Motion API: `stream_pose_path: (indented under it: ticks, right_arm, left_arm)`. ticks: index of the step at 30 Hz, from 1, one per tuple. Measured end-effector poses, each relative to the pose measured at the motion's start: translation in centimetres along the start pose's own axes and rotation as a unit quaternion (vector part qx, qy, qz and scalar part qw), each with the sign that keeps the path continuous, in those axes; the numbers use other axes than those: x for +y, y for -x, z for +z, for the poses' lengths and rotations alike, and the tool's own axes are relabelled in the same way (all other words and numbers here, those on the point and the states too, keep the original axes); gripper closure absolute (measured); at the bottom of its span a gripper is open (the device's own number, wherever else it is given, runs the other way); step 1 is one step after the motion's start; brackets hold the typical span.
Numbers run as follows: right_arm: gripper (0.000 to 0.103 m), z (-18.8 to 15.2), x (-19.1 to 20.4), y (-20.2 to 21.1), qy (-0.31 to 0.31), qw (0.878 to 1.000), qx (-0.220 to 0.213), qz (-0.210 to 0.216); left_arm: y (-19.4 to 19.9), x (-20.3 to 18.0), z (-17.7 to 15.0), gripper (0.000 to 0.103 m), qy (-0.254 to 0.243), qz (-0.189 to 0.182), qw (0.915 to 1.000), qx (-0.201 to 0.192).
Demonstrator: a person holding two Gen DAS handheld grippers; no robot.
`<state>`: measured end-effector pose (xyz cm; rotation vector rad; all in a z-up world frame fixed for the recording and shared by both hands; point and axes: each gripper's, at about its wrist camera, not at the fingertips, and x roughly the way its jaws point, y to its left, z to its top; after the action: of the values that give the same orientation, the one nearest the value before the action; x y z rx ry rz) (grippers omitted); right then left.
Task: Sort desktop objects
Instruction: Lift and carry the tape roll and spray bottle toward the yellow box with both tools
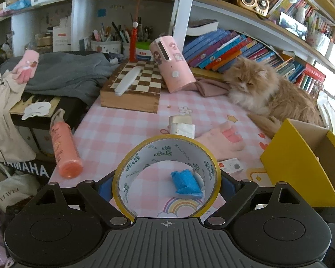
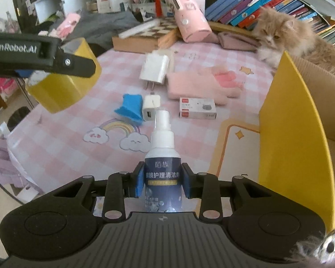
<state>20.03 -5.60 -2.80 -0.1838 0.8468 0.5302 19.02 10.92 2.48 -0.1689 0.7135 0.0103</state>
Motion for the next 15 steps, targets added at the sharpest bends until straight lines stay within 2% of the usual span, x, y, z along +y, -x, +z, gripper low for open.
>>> stream_pose_path:
  ticks: [3,9,15]
  right_arm:
    - [0.073,0.0,0.3,0.9,-0.005,1.000,-0.013,-0.001]
    - [0.073,0.5,0.5,3.5,-0.027,0.997,-0.067,-0.009]
    - [0.073,0.3,0.9,5.7,-0.037,0.997,-0.074,0.000]
  left_arm:
    - [0.8,0.0,-0.4,0.012,0.002,0.000,1.0000,-0.005]
    - [2.6,0.2,-1.2,0.012,0.006,-0.002,0.9998,-0.017]
    - [5.2,0.2,-2.5,0.012,0.013,-0.008,0.9994,-0.033]
